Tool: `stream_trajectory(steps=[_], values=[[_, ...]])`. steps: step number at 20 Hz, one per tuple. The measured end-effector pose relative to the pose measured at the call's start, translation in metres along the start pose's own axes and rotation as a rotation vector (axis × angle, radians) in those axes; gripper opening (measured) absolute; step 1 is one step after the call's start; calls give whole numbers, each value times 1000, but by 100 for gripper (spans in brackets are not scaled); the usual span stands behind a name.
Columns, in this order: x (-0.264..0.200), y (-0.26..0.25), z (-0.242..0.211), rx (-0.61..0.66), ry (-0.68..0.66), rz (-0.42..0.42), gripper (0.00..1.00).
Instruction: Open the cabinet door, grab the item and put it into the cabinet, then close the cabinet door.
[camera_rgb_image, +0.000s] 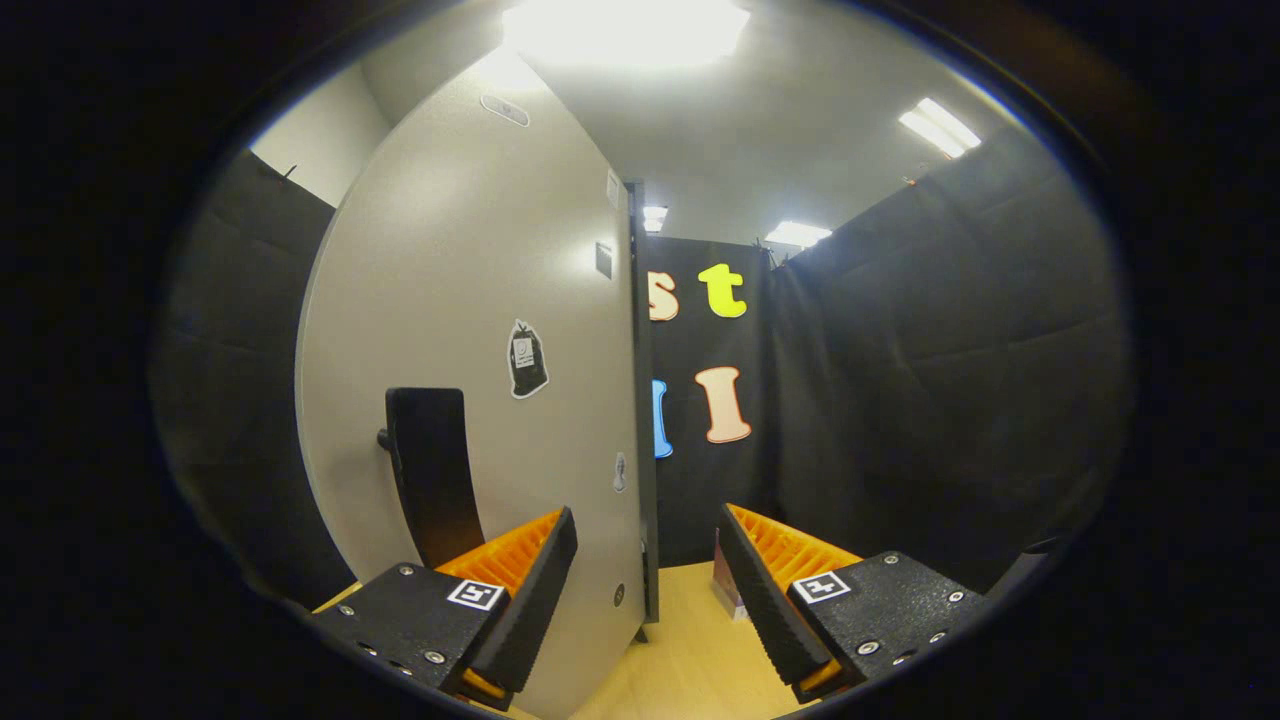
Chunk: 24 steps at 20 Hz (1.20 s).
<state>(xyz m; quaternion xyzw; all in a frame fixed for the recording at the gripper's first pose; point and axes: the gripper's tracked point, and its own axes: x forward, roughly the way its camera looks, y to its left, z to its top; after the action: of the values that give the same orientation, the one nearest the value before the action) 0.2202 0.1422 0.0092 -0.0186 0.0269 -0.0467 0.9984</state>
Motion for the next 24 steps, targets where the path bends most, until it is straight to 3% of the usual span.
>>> stream_trajectory(steps=[14, 24], values=[[59, 113, -17, 69, 47, 171, 91], [76, 131, -36, 54, 75, 233, 91]])
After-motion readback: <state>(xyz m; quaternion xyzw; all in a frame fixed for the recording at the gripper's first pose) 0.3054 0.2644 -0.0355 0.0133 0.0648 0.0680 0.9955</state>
